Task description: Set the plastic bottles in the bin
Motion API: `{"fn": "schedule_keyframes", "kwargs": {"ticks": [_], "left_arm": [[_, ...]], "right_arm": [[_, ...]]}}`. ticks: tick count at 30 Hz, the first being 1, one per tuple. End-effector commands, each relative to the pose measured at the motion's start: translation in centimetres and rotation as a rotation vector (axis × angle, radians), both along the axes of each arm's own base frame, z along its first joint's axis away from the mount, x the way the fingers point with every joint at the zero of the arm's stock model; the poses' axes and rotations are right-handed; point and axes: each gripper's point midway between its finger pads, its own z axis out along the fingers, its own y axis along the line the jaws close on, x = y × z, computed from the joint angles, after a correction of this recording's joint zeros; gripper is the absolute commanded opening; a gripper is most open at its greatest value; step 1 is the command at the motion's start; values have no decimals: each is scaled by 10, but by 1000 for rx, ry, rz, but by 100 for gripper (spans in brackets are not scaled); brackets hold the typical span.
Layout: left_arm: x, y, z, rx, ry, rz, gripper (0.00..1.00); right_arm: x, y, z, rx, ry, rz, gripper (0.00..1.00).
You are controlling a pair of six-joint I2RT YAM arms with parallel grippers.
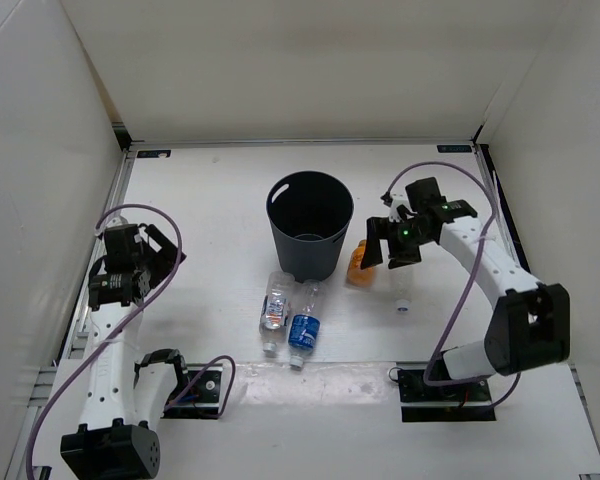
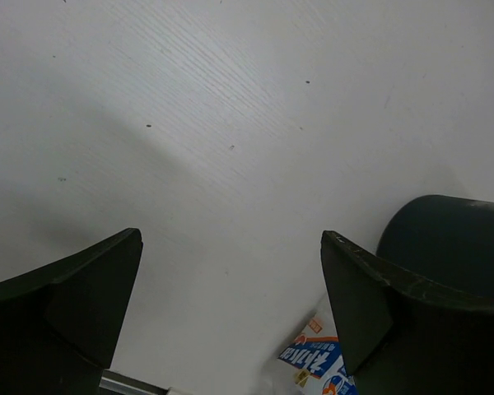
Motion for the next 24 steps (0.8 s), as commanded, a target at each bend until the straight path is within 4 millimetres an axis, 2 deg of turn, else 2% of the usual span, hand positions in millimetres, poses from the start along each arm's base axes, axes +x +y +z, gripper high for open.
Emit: {"fn": "schedule_keyframes", "kwargs": {"ticks": [1,7,13,15,16,20,24], "left_arm": [[-8,0,10,27,5,-31,100],[-7,6,2,59,40,-29,100],[-2,7,-2,61,47,-34,100],[0,10,-1,78,46,-40,100],[1,10,-2,85,52,-49,100],[3,11,-2,88,59,-50,100],[4,11,-4,86,70,-54,100]], "right_arm": [[20,3,4,6,-21,-23,90],[27,20,-5,-16,2,39,90],[53,19,-13,-16,31,-13,90],[56,23,-21,-21,56,-12,90],[60,29,-16,-15,44,-3,90],[69,35,-28,-31,75,-5,90],[78,34,-39,-70,96,-27,90]]}}
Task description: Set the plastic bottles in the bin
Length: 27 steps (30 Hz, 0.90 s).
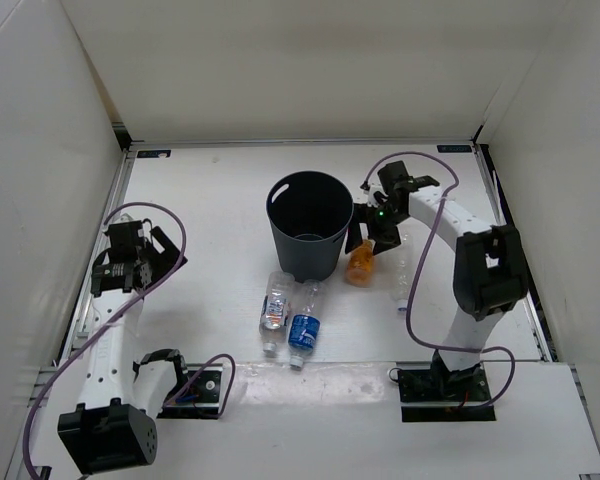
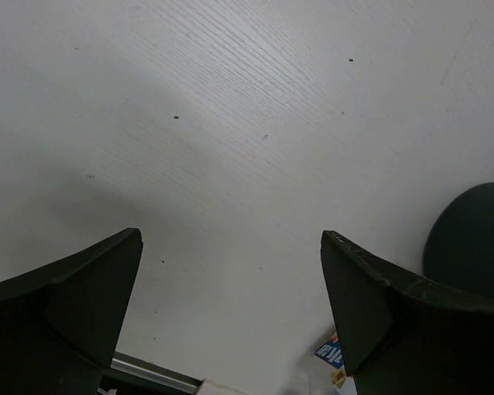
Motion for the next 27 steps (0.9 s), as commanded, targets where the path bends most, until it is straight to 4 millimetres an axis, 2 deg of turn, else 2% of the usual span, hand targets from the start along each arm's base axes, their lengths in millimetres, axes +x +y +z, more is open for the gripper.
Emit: {"fn": "schedule_keyframes", "kwargs": {"ticks": [1,8,13,16,19,26,27], "left_arm": [[10,5,15,28,-48,-5,100],[9,5,12,25,-25,-5,100],[10,5,11,19,-14,-3,100],[10,4,11,18,-3,-5,100],[8,4,11,17,14,-2,100],[4,5,10,16,36,12,100],[4,5,11,11,37,13,100]], "right_arm": [[15,1,-1,-25,-10,-31,90],[17,-10,-24,-102,36,-51,90],[17,-13,-33,-126,55,-55,90],[15,-11,-38,-123,73,-49,83],[15,-10,-40,-119,82,-50,82],[15,-8,-45,-123,94,-34,56],[18,-9,-44,-118,90,-37,49]]}}
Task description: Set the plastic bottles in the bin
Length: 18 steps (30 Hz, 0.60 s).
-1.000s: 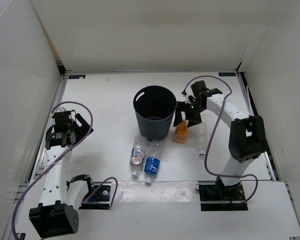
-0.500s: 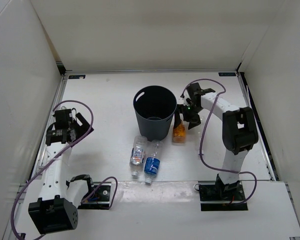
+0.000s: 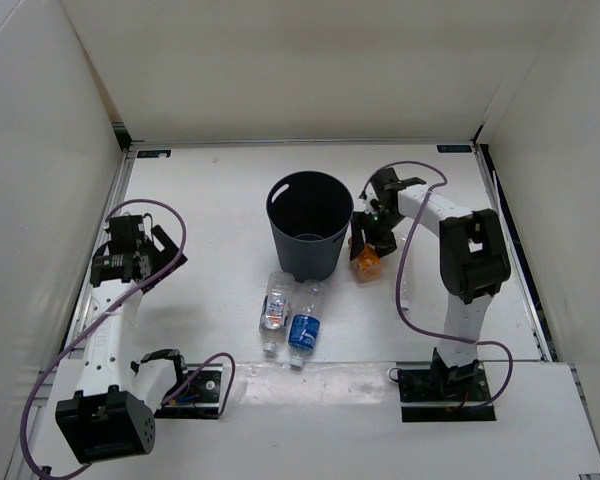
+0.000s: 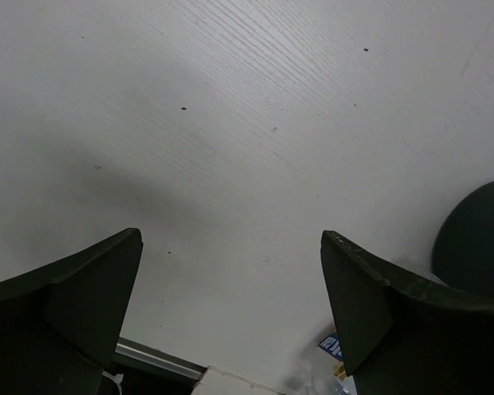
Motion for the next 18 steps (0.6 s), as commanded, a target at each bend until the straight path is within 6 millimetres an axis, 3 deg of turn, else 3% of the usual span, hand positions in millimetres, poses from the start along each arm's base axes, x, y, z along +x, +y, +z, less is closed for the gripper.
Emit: {"fn": "schedule_keyframes", "kwargs": {"ticks": [1,5,7,8,11,14,18], "left_arm": [[3,3,14,13,-28,17,100],[4,3,16,7,-34,25,100],[4,3,14,0,-36,33,100],[5,2,12,-6,-39,38,100],[8,1,7,-24,-53,55,100],[15,-1,6,-37,-84,56,100],[24,-2,7,-40,-122,46,100]], "right_arm": [[12,2,8,15,-25,-7,44],[29,-5,31,32,-95,-53,16],[46,-9,56,60,-168,-101,0],[50,-10,63,65,-189,-112,0],[71,-11,112,107,-312,-162,0],[89,-6,179,147,-482,-194,0],[87,-6,241,147,-660,-213,0]]}}
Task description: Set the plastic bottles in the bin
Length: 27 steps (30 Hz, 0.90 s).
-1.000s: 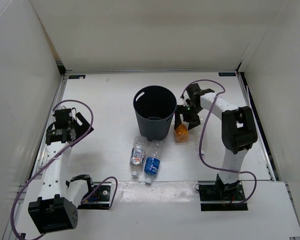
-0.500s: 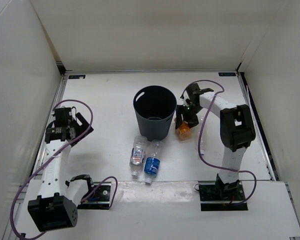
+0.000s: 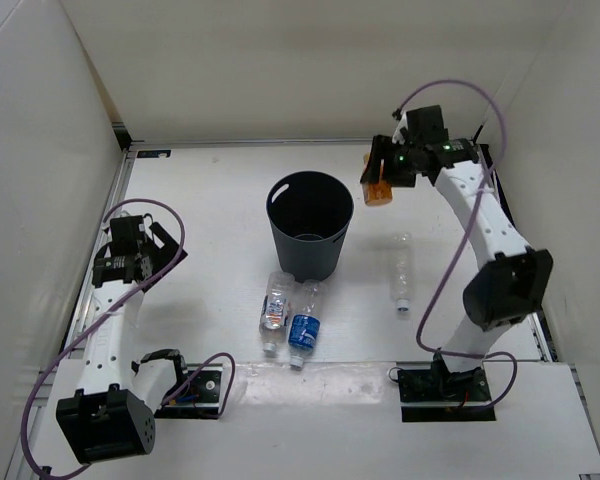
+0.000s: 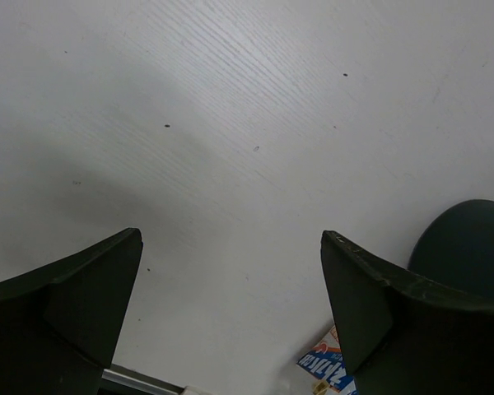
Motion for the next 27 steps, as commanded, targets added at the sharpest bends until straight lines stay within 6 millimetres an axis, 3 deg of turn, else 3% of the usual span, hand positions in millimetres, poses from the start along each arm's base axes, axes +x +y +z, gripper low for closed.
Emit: {"fn": "schedule_keyframes", "kwargs": {"ticks": [1,2,4,5,8,11,14,15,16,18,23,24,27], "left_arm": [[15,-1,8,-10,-75,0,100],[16,-1,6,-15,-72,3,100],[20,-1,7,-20,-78,5,100],[22,-2,7,-21,-82,3,100],[24,-4,7,-30,-89,-6,100],[25,-7,9,-35,-105,-17,100],[24,-9,12,-32,-115,-35,100],[23,-9,14,-22,-122,-47,100],[22,-10,15,-20,-123,-56,100],[18,-11,14,-9,-115,-79,100],[6,-12,13,13,-107,-111,100],[4,-12,14,17,-109,-117,100],[-1,-12,14,27,-117,-127,100]], "right_arm": [[-1,0,86,7,-228,-61,0],[-8,3,105,11,-283,-50,0],[-9,7,126,1,-368,-44,0],[-17,12,149,19,-450,-14,0],[-38,40,176,74,-593,173,0],[-62,69,173,116,-608,349,0],[-79,89,158,118,-560,465,0],[-78,92,144,94,-530,500,0],[-84,98,146,101,-530,531,0],[-91,109,129,72,-491,602,0],[-94,122,115,18,-491,672,0],[-96,126,113,12,-489,680,13],[-102,131,102,-8,-473,707,25]]}}
